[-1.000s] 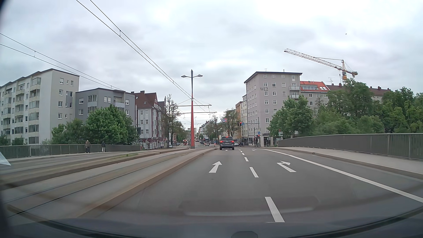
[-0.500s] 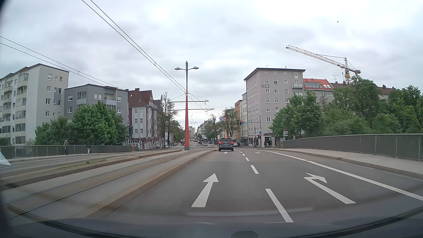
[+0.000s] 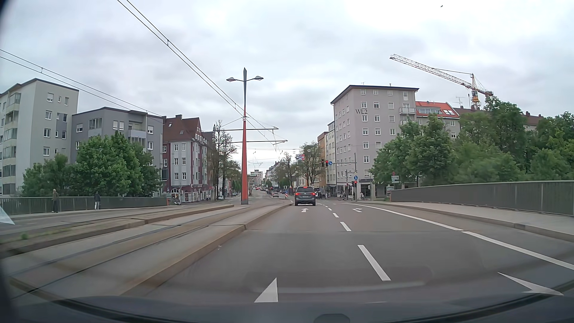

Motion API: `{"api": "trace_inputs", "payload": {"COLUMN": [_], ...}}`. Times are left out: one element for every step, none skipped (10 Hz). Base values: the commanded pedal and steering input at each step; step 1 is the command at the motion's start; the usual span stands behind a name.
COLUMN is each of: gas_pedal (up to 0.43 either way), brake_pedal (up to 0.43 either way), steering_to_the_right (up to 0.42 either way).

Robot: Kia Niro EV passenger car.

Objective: Follow the waypoints while adhering to traffic rules and regulations

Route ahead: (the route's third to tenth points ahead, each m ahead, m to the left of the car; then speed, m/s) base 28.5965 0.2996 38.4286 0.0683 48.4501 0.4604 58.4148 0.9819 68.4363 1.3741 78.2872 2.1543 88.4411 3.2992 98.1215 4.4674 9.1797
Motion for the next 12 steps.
{"api": "trace_inputs", "payload": {"gas_pedal": [0.000,0.000,0.000,0.000,0.000,0.000,0.000,0.000,0.000,0.000,0.000,0.000], "brake_pedal": [0.000,0.000,0.000,0.000,0.000,0.000,0.000,0.000,0.000,0.000,0.000,0.000], "steering_to_the_right": [0.004,0.004,0.004,0.004,0.004,0.004,0.004,0.004,0.004,0.004,0.003,0.003]}}
